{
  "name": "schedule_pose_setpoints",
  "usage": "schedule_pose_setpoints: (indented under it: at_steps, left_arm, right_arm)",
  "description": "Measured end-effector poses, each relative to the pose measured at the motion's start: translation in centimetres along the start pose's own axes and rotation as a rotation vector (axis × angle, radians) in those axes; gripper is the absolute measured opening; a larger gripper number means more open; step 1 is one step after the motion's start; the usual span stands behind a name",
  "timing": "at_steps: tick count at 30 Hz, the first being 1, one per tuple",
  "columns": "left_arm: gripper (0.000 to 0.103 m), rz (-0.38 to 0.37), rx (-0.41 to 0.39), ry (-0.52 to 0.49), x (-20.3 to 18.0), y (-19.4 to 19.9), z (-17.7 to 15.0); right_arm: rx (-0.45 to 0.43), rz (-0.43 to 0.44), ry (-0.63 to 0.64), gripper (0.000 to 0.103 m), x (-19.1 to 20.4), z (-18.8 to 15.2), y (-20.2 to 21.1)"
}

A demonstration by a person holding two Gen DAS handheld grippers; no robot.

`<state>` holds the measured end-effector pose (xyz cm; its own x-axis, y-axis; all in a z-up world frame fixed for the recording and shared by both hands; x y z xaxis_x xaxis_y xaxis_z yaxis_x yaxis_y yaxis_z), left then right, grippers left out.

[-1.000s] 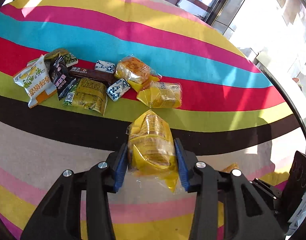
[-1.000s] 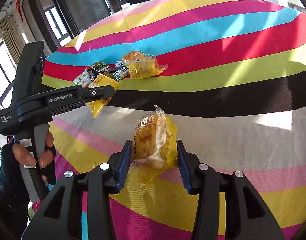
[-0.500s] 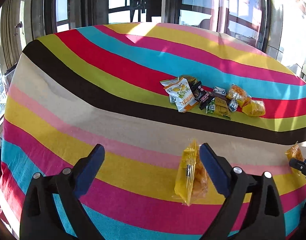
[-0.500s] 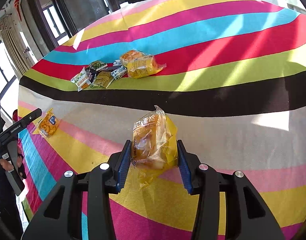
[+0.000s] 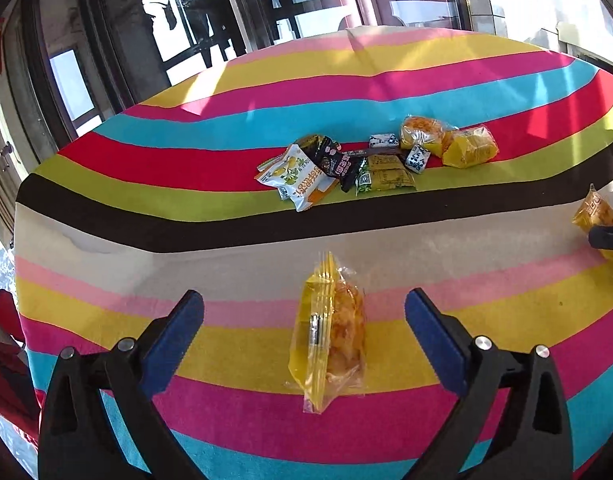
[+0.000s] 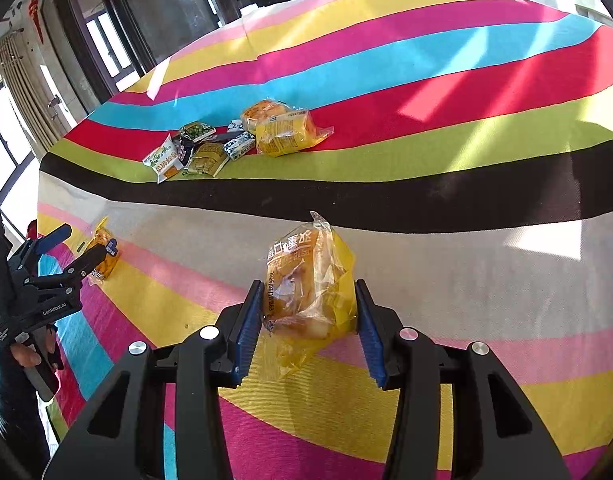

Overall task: Organize snacks
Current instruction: 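Lift both yellow bread packs and carry them away from the pile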

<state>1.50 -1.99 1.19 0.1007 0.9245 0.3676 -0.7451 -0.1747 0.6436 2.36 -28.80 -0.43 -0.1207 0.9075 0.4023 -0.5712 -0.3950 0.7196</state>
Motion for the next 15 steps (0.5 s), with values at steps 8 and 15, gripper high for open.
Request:
schedule_pose_setpoints:
  at_steps: [8,15]
  left_arm:
    - [0.101,0.015,0.049,0.180,5.6,-1.5,-1.9]
    - [0.101,0.114,0.060,0.159,6.9,-0.8,-2.9]
  right_arm:
    - [0.004,0.003,0.001,0.046,0.2,-0.1,-0.1]
    - [0.005,-0.005,-0.003,0.046,0.1,-0.1,0.0]
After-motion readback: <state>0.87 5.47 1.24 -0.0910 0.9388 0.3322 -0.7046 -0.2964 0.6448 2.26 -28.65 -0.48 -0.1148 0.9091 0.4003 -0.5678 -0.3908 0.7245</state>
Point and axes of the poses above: each gripper's, at about its wrist camera, not at the fingertips, and y roughly against the way its jaws point, x to its left, z to its top, the point moved 1 cm from there along -y, roughly the way its jaws point, and after that the axes turned 10 degrees about -y, right-handed, at the moved point
